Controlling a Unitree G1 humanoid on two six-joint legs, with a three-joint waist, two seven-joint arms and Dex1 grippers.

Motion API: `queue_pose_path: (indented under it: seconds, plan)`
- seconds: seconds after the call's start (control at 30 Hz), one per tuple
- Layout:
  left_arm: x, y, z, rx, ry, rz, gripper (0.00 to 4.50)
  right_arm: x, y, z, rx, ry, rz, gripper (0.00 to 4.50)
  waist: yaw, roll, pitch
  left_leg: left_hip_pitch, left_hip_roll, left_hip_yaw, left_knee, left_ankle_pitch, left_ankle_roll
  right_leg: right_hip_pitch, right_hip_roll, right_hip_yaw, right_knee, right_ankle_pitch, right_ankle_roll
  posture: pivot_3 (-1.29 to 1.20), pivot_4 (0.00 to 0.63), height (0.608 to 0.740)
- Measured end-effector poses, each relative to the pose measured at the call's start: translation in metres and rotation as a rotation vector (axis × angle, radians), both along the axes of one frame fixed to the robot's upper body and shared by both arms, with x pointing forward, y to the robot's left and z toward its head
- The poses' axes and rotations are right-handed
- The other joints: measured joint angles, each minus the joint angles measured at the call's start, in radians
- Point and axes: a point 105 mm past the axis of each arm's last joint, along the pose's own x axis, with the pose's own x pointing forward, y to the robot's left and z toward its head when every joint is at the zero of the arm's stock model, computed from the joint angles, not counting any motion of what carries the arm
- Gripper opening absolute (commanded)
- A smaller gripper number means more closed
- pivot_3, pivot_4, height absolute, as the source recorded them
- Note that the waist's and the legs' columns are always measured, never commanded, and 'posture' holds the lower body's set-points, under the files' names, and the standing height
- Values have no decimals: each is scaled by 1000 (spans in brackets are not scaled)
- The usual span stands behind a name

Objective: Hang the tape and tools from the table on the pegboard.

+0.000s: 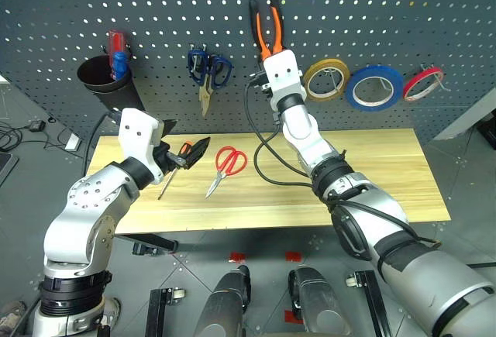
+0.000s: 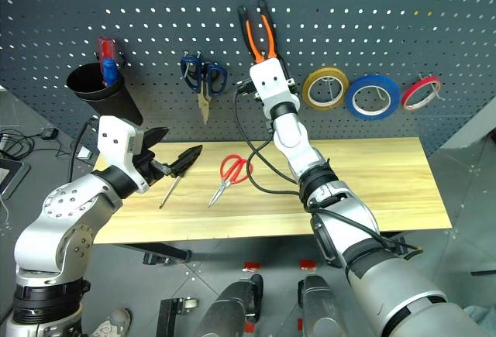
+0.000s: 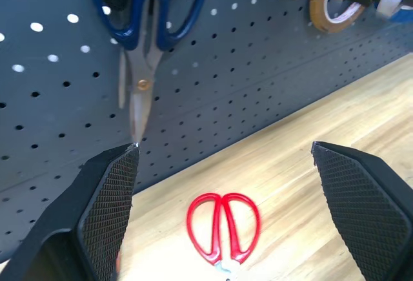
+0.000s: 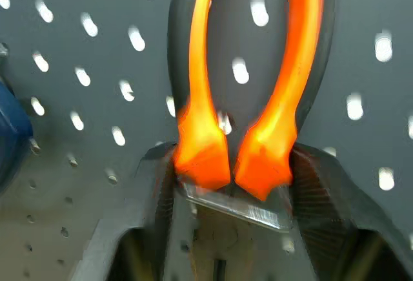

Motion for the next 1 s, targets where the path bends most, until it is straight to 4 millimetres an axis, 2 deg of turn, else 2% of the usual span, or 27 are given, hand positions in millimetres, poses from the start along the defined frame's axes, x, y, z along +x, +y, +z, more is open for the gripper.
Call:
queue_pose_path:
  seconds: [0.07,0.37,0.47,0.53,0.6,0.7,0.8,1.0]
  plan:
    - [2,2,-2,-3,2,10,4500,2,-10,-21,-9,62,-29,4482,-3,0,0,-2,0,2,0,0,0,0,0,2,1,0,0,-83,285,740]
    - [7,-3,-3,-25,-9,1,4500,-1,-12,-25,-10,82,18,4482,-19,0,0,-4,2,2,-1,1,-1,-2,2,2,0,0,0,-111,263,740]
    - [9,-2,-8,-37,10,8,4500,-10,-7,-38,-2,123,103,4482,-20,0,0,-4,2,2,-1,0,-1,-1,2,2,-1,0,0,-124,256,740]
    - [9,-1,-13,-37,37,13,4500,-27,0,-55,-12,175,208,4482,-20,0,-1,-4,3,1,-1,0,-1,-1,3,2,-1,0,0,-124,256,740]
    - [10,3,-27,-30,100,37,4500,-48,6,-77,-44,265,316,4482,-20,0,-1,-4,3,2,-1,0,-1,-2,3,2,-2,0,0,-146,255,740]
    - [8,16,-67,39,258,113,4500,-87,3,-93,-71,393,432,4482,-22,0,-1,-4,3,2,-2,0,-1,-2,3,2,-2,0,0,-157,261,740]
    - [7,30,-100,73,398,178,4500,-116,-5,-96,-95,495,480,4482,-22,-1,-1,-4,3,0,-1,-1,1,-3,3,1,0,0,0,-170,270,740]
    - [22,43,-122,82,520,239,4500,-157,8,-89,-132,622,611,4482,-22,-1,-1,-3,5,-1,-1,0,0,-2,5,0,0,3,0,-198,283,740]
